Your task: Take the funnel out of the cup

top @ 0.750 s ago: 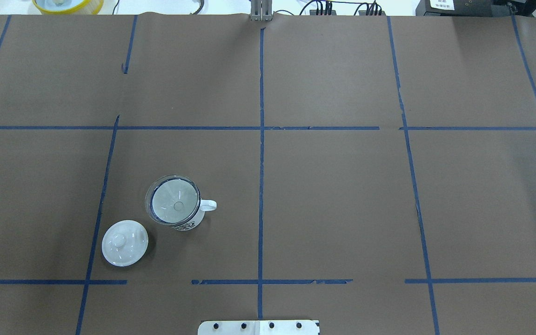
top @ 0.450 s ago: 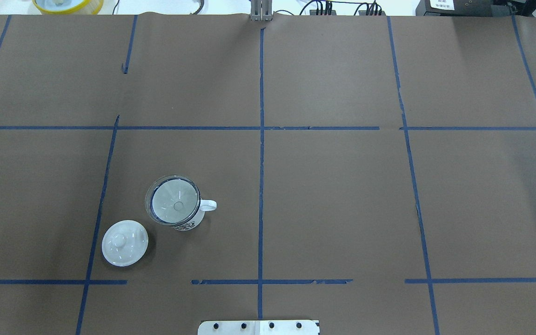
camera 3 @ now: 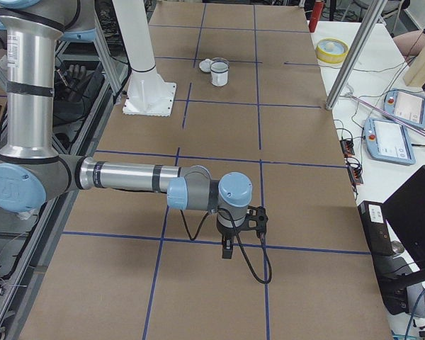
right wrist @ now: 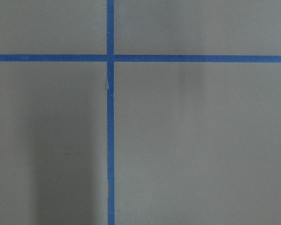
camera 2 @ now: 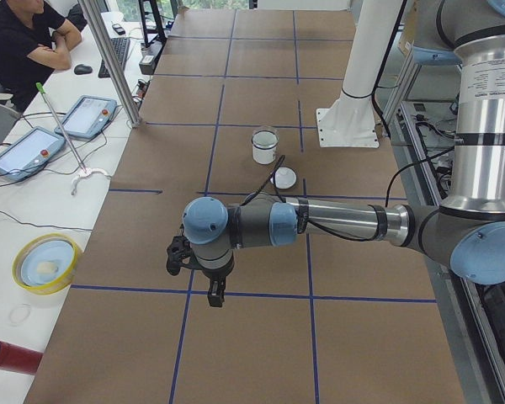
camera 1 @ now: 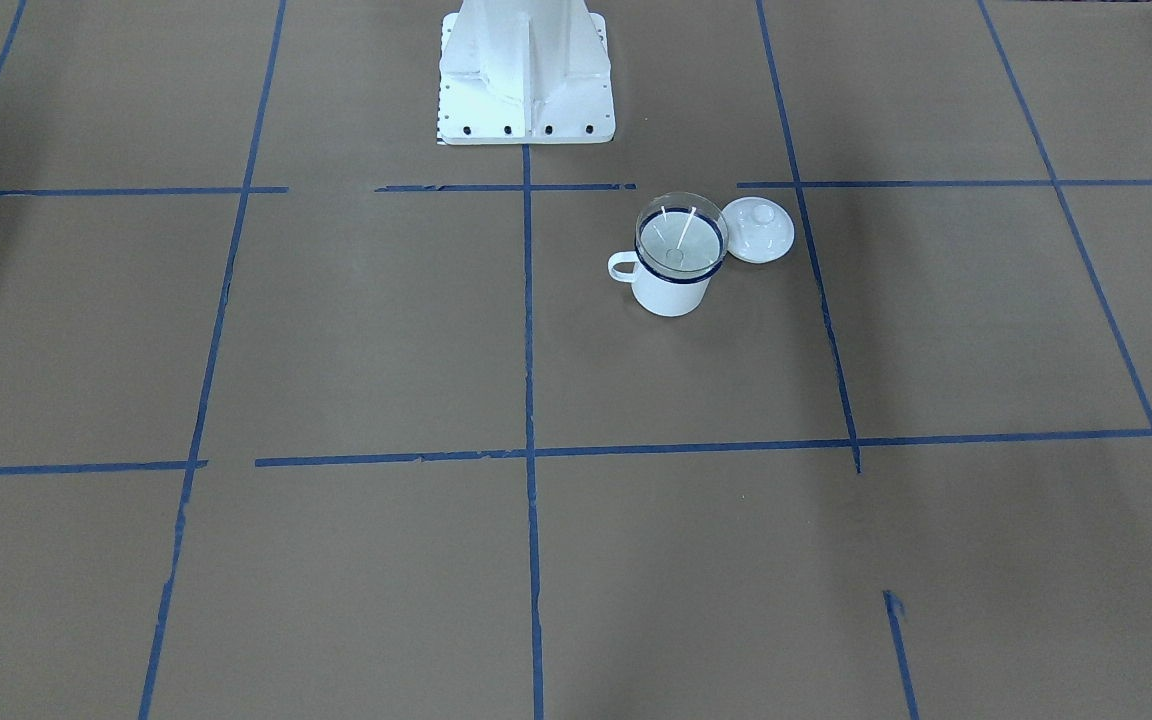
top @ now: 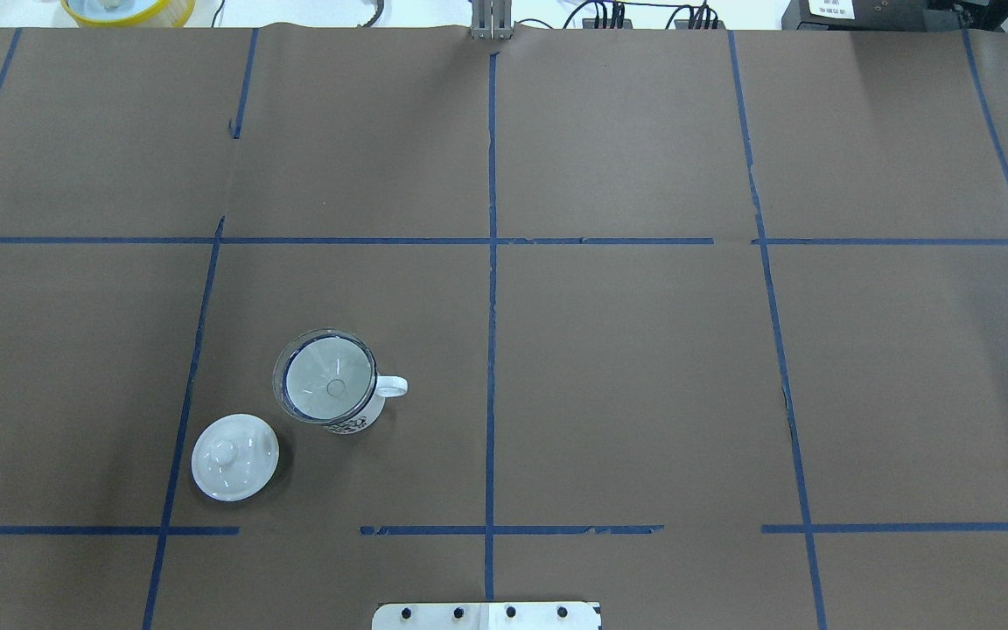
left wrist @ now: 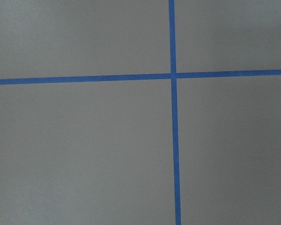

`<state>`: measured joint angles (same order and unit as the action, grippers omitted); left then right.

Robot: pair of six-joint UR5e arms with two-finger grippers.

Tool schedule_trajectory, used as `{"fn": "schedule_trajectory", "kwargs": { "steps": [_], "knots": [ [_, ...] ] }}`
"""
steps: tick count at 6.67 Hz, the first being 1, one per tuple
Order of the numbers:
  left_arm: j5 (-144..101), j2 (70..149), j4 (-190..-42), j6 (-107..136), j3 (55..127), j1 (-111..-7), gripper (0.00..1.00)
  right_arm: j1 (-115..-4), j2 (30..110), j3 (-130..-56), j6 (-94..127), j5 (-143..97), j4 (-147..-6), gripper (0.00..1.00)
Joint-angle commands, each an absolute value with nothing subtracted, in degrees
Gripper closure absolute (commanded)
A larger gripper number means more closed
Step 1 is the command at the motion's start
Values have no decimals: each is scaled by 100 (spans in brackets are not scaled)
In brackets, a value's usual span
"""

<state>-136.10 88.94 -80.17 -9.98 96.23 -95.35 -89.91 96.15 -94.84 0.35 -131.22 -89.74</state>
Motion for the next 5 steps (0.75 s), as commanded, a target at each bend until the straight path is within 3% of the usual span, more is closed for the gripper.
{"fn": "schedule_trajectory", "kwargs": {
  "steps": [1,3,5],
  "knots": [
    [-13867,8903,-8068,-1002,9711,-9545,0,-8991,9615,-9483,35,-13122,-8974,0],
    [-13834,8878,-8595,-801,9746,-9501,0,-8991,9607,-9483,35,-13122,-8974,0],
    [-13826,8903,-8744,1746,10656,-8855,0,-8991,9615,-9492,35,-13122,-8974,0]
  ]
}}
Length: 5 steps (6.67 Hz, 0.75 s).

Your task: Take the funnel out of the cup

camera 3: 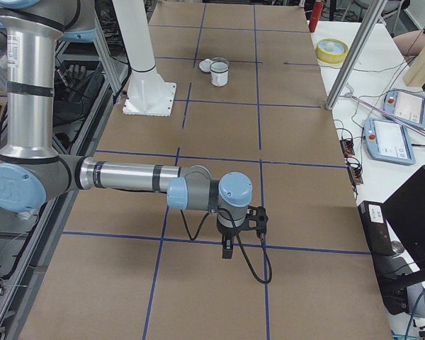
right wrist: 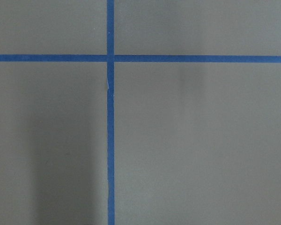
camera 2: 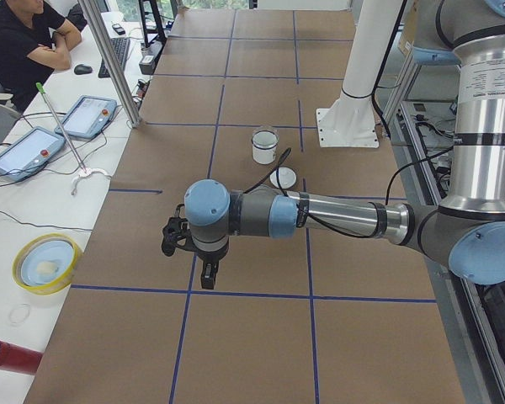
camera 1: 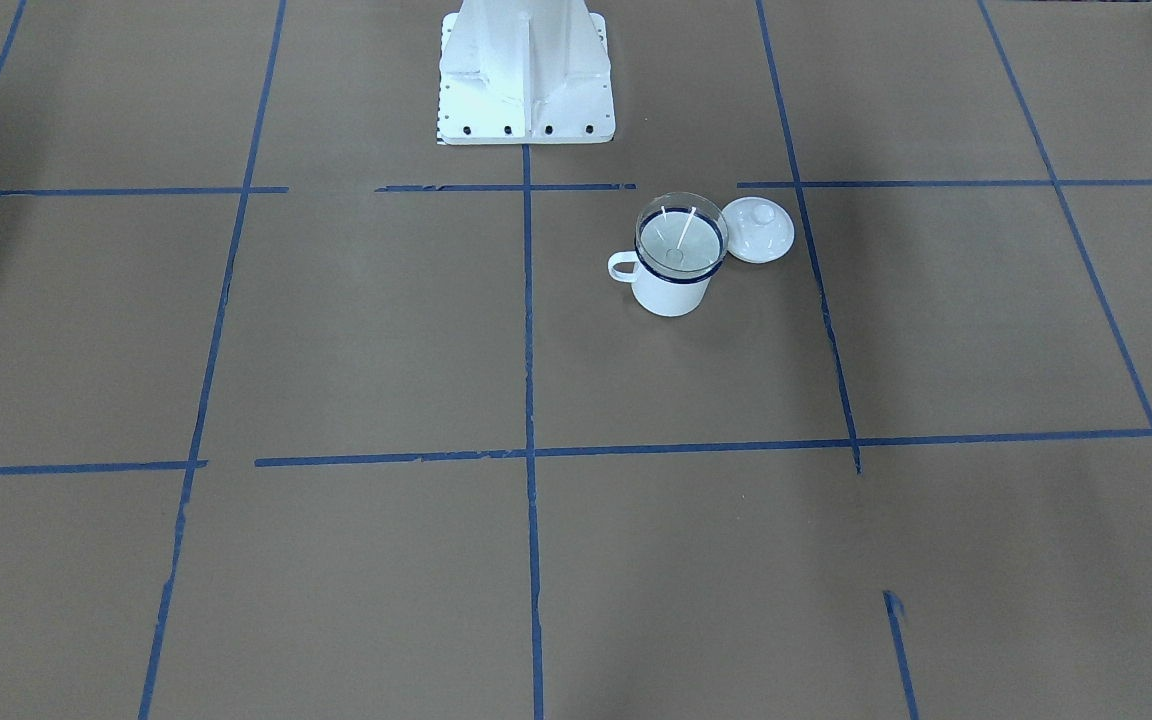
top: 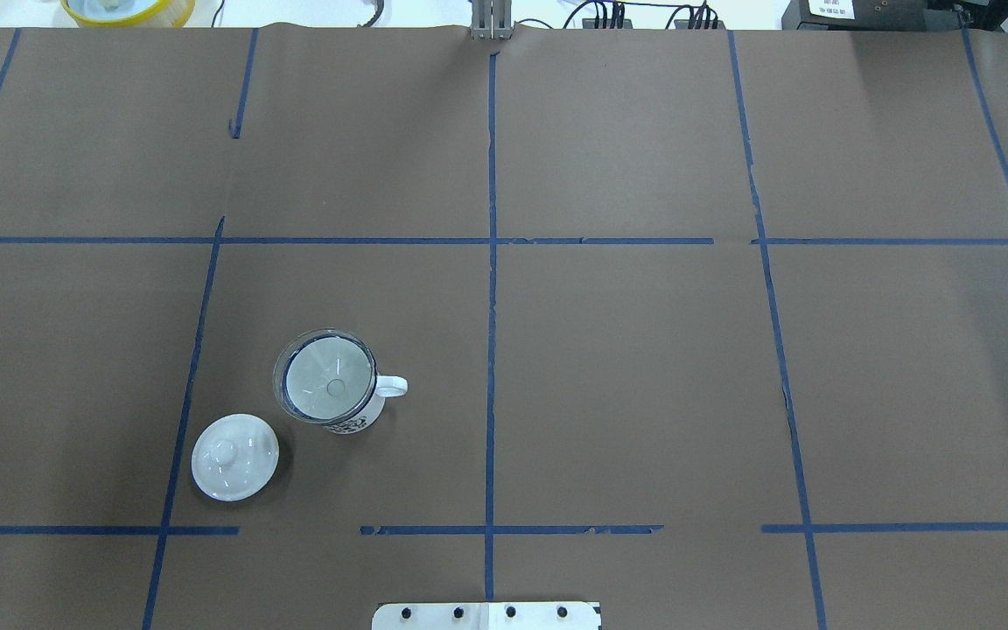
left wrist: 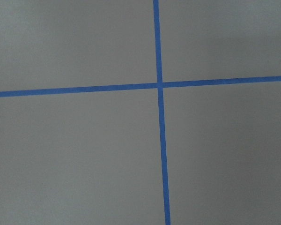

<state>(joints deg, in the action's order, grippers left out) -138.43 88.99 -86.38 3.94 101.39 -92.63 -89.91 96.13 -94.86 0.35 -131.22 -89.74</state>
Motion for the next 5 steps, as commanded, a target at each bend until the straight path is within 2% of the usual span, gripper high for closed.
{"fn": "schedule_trajectory", "kwargs": {
  "steps": [1,3,5],
  "knots": [
    [-13834,8921,-8754,2750,11027,-8529,0,-8991,9615,-9492,35,-13122,-8974,0],
    [-13660,9165,-8754,5043,11678,-7581,0,-8991,9615,-9492,35,-13122,-8974,0],
    [-12967,9918,-8719,7152,11961,-6352,0,-8991,9615,-9492,35,-13122,-8974,0]
  ]
}}
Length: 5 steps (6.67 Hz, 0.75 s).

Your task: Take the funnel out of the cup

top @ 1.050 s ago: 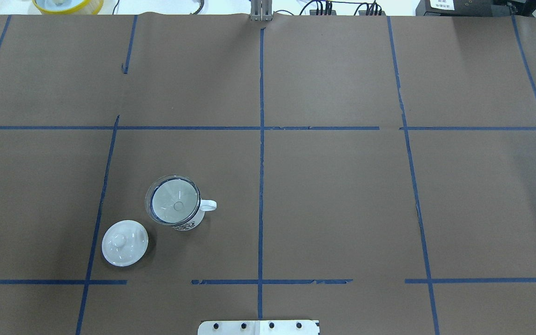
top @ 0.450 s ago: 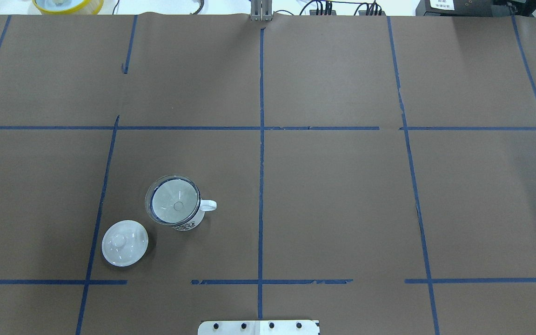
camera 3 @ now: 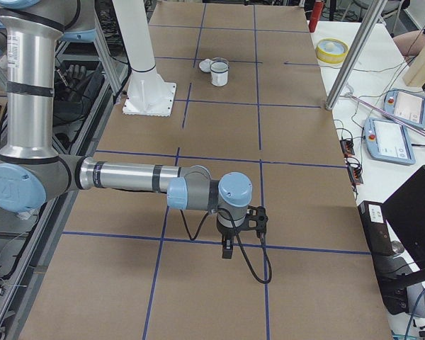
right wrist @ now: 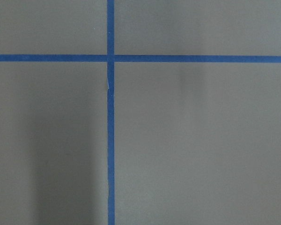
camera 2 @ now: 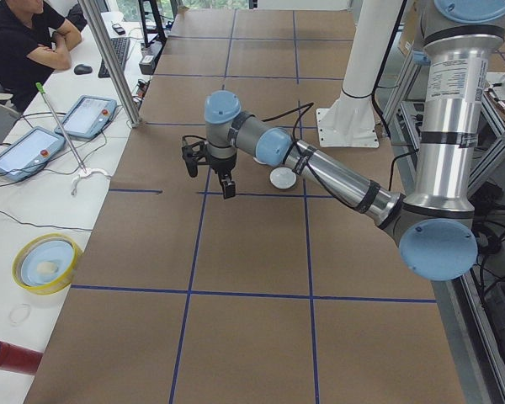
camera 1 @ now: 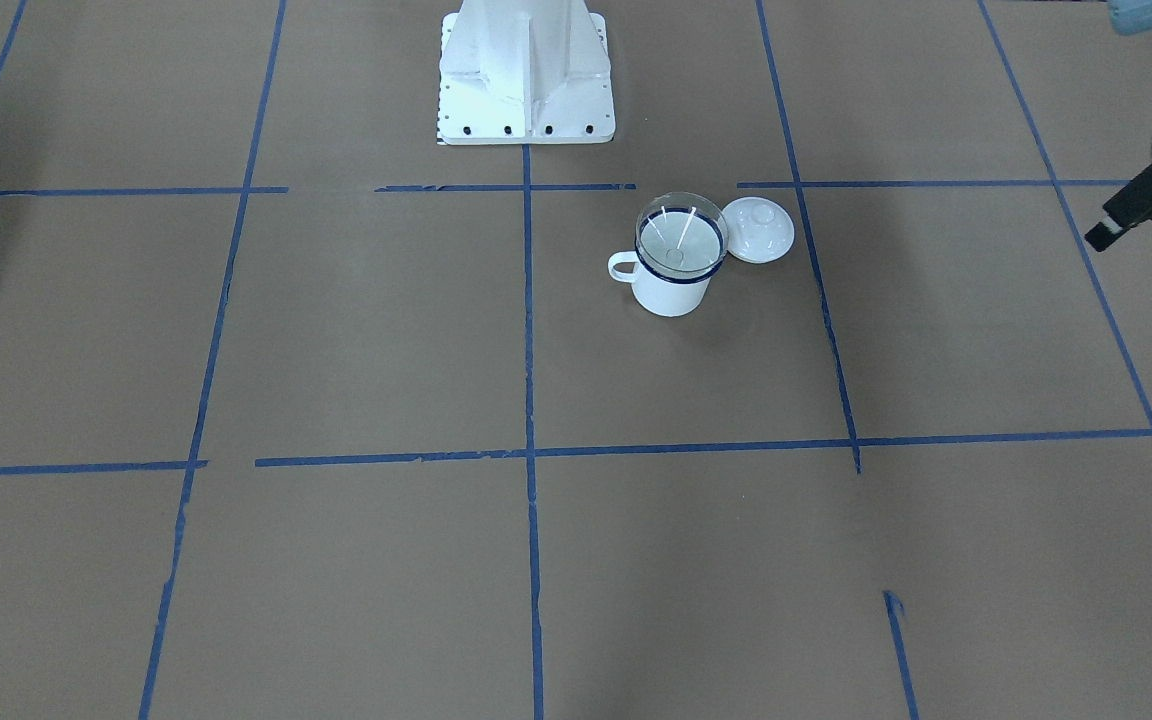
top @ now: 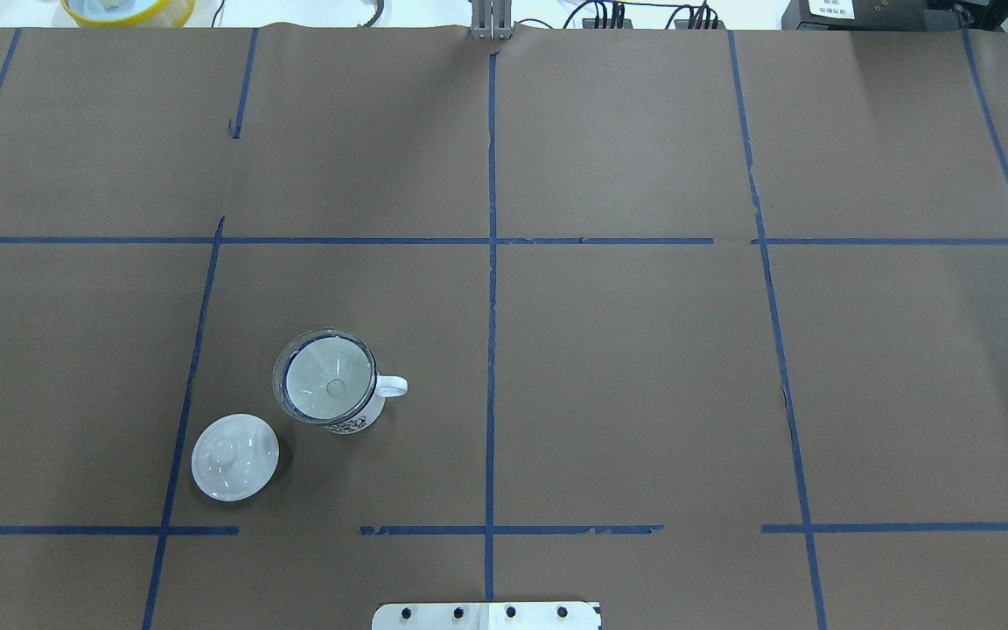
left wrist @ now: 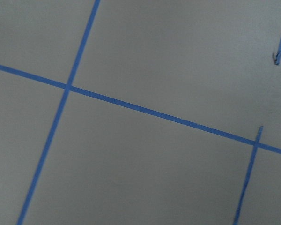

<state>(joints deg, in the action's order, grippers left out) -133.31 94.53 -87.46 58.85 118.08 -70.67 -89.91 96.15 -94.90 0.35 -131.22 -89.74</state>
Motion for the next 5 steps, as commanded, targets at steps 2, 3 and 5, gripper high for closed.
{"fn": "schedule_trajectory", "kwargs": {
  "steps": [2,3,5],
  "knots": [
    [-11985,10797,-8309,9027,11857,-4990,0,-8991,9615,-9492,35,-13122,-8974,0],
    [-11788,11480,-7705,9226,11656,-4662,0,-8991,9615,-9492,35,-13122,-8974,0],
    [-11403,12188,-7409,9658,11243,-4046,0,-8991,9607,-9483,35,-13122,-8974,0]
  ]
}}
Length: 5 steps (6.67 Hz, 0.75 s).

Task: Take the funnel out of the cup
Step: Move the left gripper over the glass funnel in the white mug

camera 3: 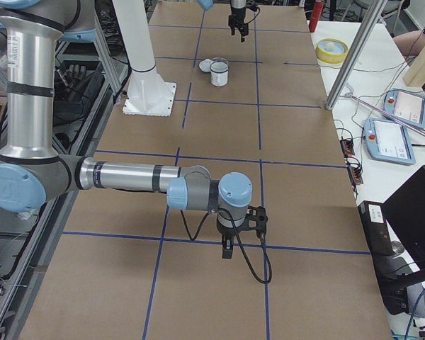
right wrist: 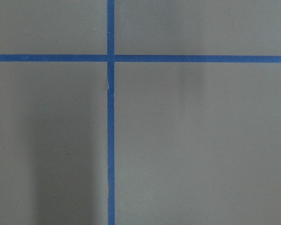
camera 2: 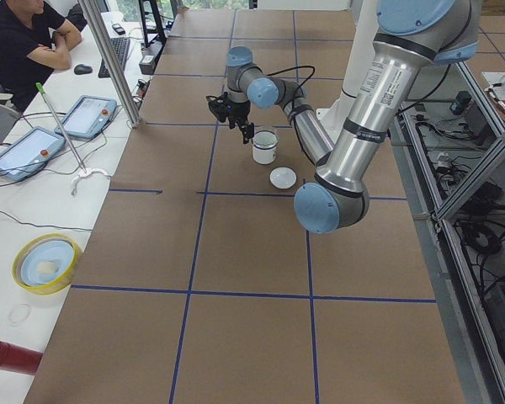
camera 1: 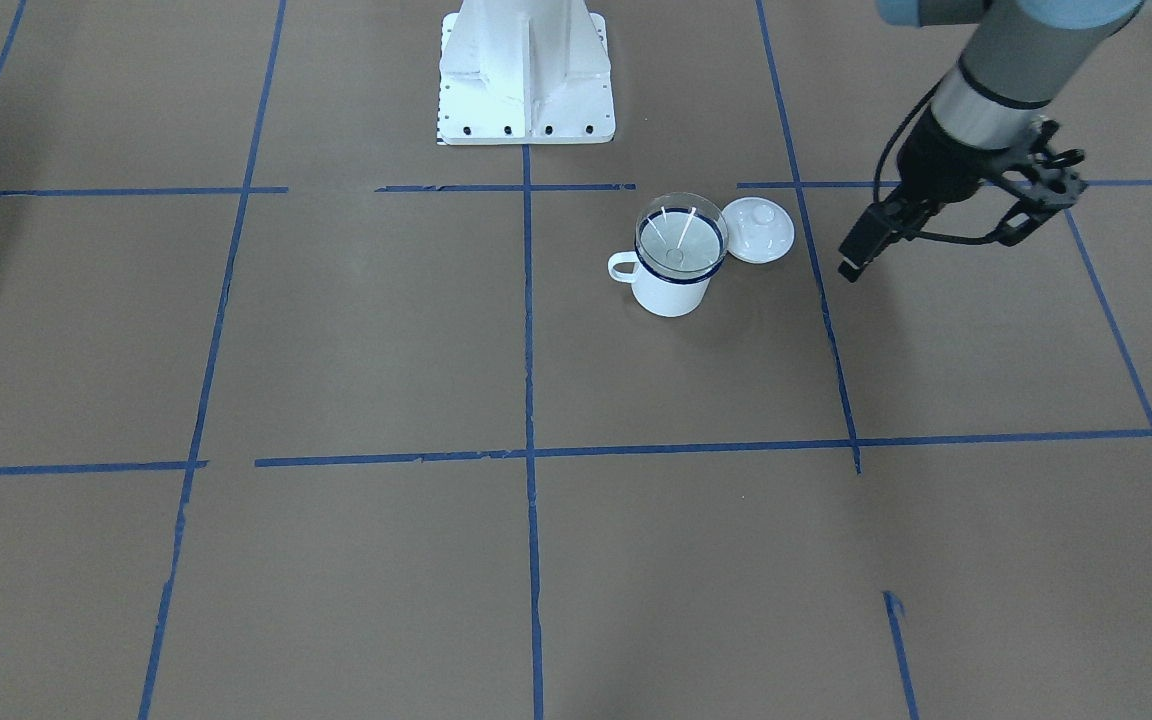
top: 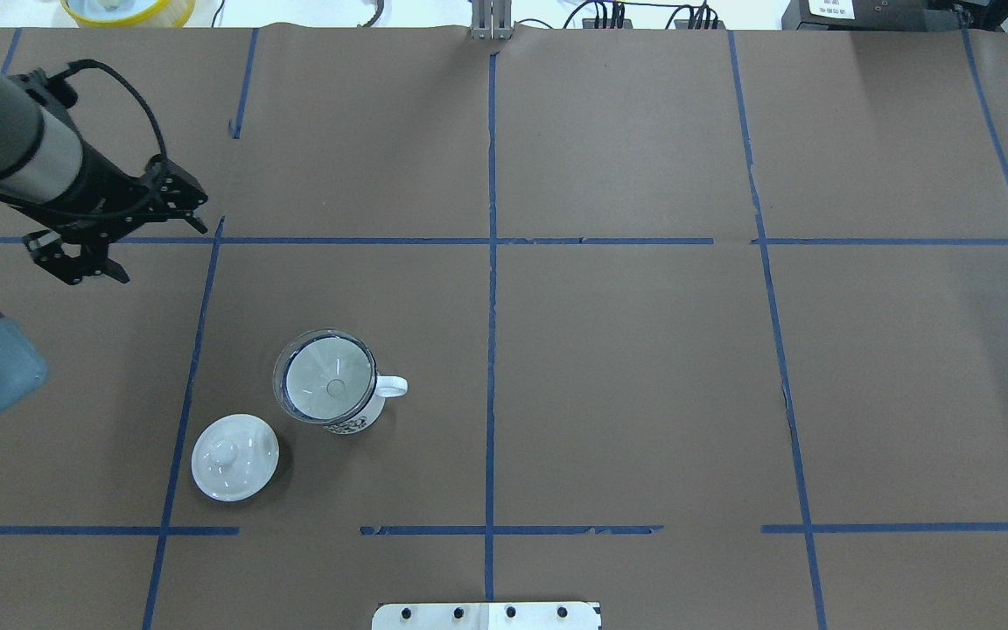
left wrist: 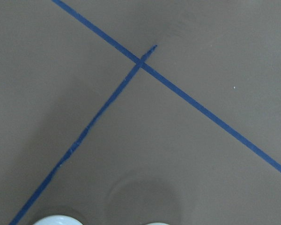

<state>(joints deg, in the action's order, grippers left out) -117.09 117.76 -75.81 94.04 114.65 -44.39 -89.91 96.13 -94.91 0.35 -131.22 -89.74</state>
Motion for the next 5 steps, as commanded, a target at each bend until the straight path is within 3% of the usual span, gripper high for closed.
{"fn": "schedule_trajectory", "kwargs": {
  "steps": [1,5],
  "knots": [
    [-11278,12225,-7435,9659,11172,-3817,2,-8991,9615,-9492,35,-13122,-8974,0],
    [-11320,12717,-7627,9676,10575,-3490,13,-8991,9615,-9483,35,-13122,-8974,0]
  ]
}}
